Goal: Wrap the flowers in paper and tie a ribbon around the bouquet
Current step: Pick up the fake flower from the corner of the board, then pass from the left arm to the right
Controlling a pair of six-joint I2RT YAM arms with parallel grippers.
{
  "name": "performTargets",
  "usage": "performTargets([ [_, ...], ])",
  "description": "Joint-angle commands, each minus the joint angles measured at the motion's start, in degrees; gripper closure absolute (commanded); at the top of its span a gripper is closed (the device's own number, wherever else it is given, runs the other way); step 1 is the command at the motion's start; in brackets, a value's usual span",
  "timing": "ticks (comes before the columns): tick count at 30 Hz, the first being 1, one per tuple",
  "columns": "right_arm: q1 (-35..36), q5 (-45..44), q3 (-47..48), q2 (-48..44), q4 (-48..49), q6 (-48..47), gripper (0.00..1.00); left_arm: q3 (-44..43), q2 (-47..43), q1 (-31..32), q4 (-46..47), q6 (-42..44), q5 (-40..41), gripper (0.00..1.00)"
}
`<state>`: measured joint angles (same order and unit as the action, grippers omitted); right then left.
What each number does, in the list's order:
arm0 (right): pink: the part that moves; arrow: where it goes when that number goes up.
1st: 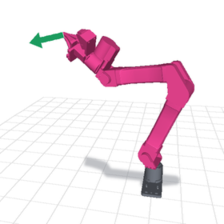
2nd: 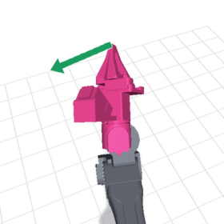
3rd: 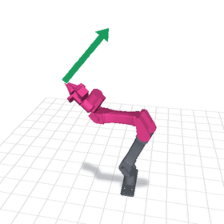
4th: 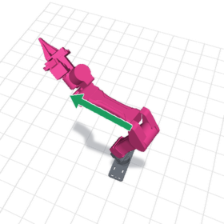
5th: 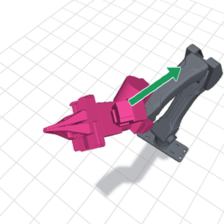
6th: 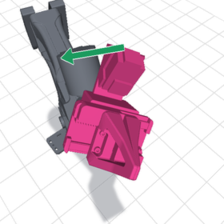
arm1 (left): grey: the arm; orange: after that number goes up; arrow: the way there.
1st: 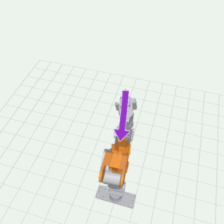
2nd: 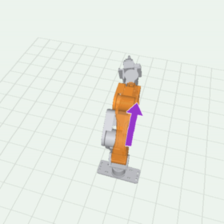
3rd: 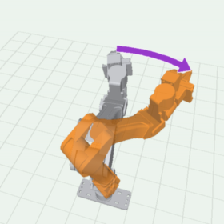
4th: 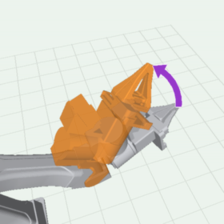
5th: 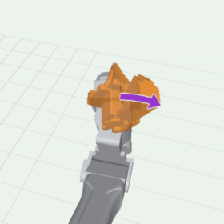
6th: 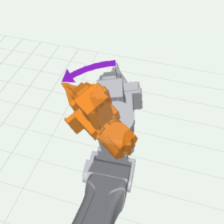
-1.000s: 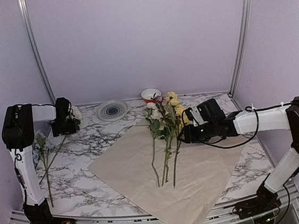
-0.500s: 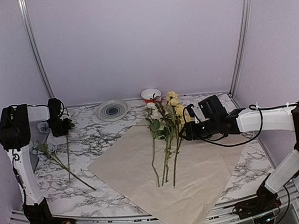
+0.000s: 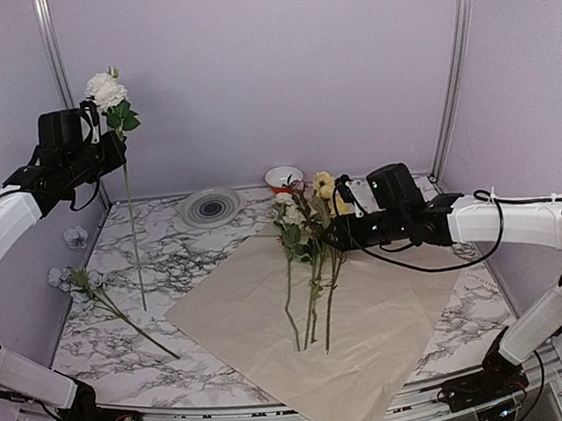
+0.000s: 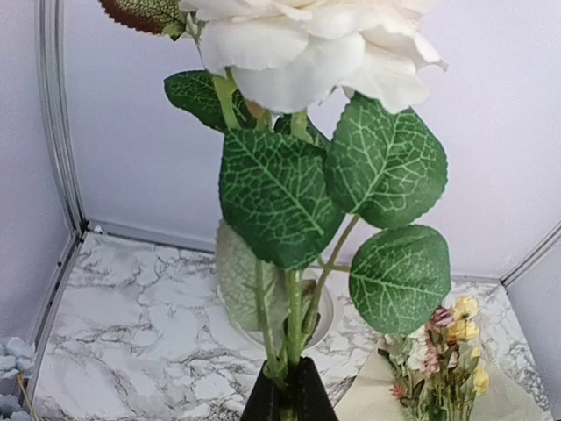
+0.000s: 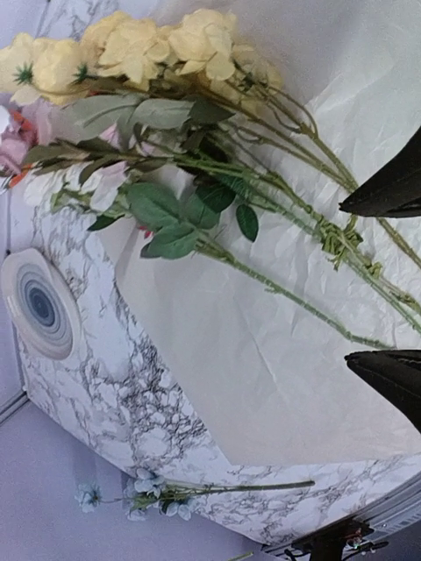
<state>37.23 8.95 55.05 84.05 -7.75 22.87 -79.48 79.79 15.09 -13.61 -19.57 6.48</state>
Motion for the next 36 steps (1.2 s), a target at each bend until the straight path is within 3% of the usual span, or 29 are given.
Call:
performTargets([
  [1,3.3,0.2,5.7,0.9,1.9,-3.2,0.51,3.2,-0.8,-1.1,-3.2,-1.1,7.7,1.0],
  [4,4.1,1.6,6.0,1.0,3.2,-4.1,0.51,8.0,-5.7,0.6,2.3,-3.9,0.9,1.0],
  [10,9.5,19.3,9.1,0.8,13.3,-10.6,0.43,15.3,-13.9,13.5,24.8,-8.6,-8.4,1.0],
  [12,13.2,21.8,12.9,3.1,15.7,-11.8,0.36,15.4,-13.6,18.8,29.2,-8.9,-9.1,1.0],
  [16,16.0,22.0,18.9,8.0,19.5,-10.0,0.03,15.9,-11.8,27.2,37.0,-9.9,-11.2,1.0],
  [20,16.3,22.0,22.8,11.7,21.8,-7.4,0.0,15.4,-10.1,31.1,39.7,-10.6,-11.3,1.0],
  [24,16.3,24.4,22.4,13.2,27.1,-4.1,0.15,15.5,-8.4,32.9,41.7,-10.8,-11.5,1.0],
  [25,16.3,23.9,22.5,13.5,27.4,-3.9,0.26,15.5,-8.0,33.0,42.1,-11.3,-12.0,1.0],
  [28,16.3,22.8,22.1,13.7,27.3,-3.1,0.92,15.6,-7.4,33.2,43.2,-11.9,-12.5,1.0],
  [29,16.2,21.8,21.7,13.3,26.8,-2.8,1.0,15.8,-7.5,33.2,43.3,-11.8,-12.0,1.0],
  [31,15.5,19.8,20.9,12.0,25.0,-2.2,1.0,16.5,-8.2,33.2,43.0,-10.8,-9.7,1.0],
  [32,14.9,18.7,20.6,11.6,23.5,-1.6,1.0,17.0,-8.7,33.2,42.1,-10.1,-6.7,0.91],
  [34,12.9,16.3,20.3,11.2,18.9,0.4,1.0,17.2,-9.5,33.2,36.0,-9.3,3.6,0.31],
  [35,11.6,15.3,20.0,11.3,16.1,1.8,1.0,16.5,-9.3,33.1,30.6,-8.9,11.7,0.14],
  [36,9.7,15.0,19.5,11.5,13.2,3.2,1.0,15.3,-8.7,33.0,24.8,-8.7,16.7,0.07],
])
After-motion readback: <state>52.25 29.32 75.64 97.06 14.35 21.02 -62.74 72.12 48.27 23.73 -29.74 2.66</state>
